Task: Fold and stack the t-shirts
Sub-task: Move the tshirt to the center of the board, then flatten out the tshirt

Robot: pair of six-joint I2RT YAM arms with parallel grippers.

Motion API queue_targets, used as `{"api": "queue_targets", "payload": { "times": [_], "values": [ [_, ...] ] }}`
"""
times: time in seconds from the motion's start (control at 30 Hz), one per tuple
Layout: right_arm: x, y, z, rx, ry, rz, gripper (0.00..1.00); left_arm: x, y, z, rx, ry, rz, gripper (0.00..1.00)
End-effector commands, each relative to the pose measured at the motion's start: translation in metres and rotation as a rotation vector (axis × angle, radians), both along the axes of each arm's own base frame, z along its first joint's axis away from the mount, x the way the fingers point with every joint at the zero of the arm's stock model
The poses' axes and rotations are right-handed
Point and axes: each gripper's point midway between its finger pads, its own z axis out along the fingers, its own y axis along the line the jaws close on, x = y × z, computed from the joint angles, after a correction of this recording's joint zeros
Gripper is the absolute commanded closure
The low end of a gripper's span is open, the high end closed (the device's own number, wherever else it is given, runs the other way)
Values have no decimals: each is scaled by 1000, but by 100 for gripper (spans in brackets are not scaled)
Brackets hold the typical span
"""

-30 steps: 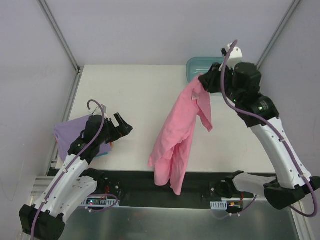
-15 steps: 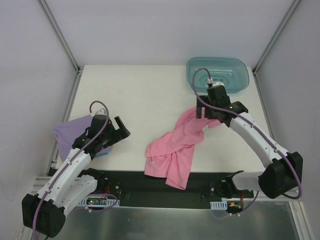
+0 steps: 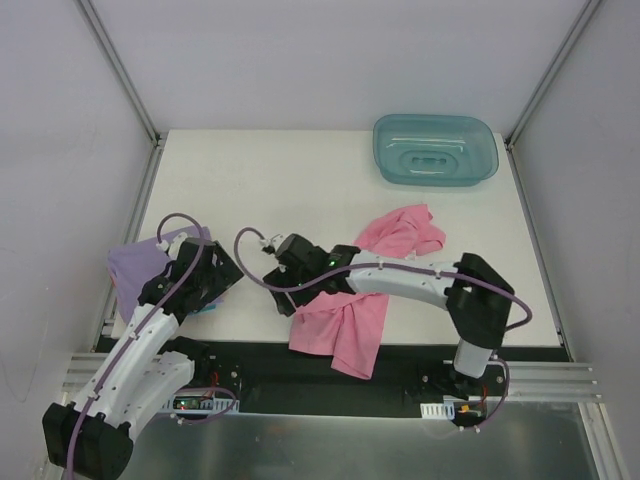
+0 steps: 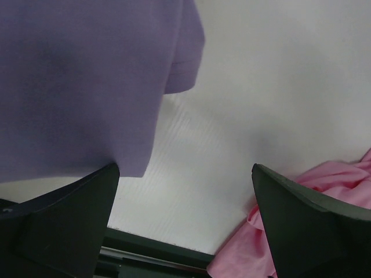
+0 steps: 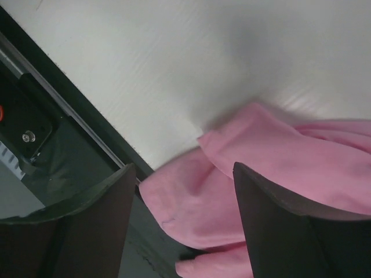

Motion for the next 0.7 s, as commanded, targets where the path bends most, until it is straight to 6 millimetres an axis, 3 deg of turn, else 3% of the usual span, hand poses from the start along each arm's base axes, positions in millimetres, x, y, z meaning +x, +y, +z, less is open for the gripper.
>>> {"api": "queue_targets", "payload": {
  "times": [0.0,0.2,0.37,0.5,0.67],
  "values": [
    [-11,29,-3,-21,-15,52,32,-9,26,-3,25,56,146,1],
    [-17,28,-44,-97,37,9,37,-8,37,4,-8,16,208,1],
    [-2,17,-71,-182,-17,-55,40,-8,35,6,-20,7,201,1],
    [9,15,-88,-226,-51,-108,57,-8,32,9,-30,1,173,1],
    [20,9,-92,-252,-90,-193,79,-9,31,13,-41,-31,167,1]
  ]
}}
